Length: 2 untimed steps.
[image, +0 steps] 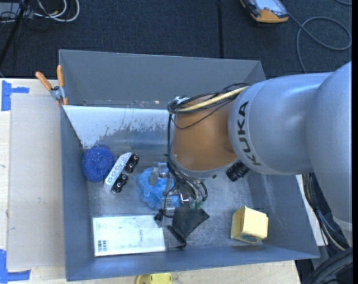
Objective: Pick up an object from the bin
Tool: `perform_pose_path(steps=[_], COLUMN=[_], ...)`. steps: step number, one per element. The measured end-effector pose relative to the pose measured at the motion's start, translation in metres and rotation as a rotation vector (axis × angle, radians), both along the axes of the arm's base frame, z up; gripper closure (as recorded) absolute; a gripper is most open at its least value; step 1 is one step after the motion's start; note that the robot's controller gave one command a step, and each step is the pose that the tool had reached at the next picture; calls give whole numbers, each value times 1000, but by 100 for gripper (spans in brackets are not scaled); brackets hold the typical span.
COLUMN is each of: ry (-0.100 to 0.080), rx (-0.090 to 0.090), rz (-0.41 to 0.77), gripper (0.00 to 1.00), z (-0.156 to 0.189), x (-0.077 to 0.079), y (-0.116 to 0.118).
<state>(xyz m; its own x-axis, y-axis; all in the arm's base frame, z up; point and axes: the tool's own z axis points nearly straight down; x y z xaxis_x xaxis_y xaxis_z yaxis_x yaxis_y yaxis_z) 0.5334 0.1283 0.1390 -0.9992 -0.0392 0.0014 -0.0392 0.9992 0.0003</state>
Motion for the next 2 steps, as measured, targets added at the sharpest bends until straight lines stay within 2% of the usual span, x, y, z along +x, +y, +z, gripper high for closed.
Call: perform_pose_path(steps=[1,2], ry=[1,0], rx=[0,-1], rz=[71,72], gripper=[0,0], z=[-2,-3], x=[-13,-11], y=[-42,-63])
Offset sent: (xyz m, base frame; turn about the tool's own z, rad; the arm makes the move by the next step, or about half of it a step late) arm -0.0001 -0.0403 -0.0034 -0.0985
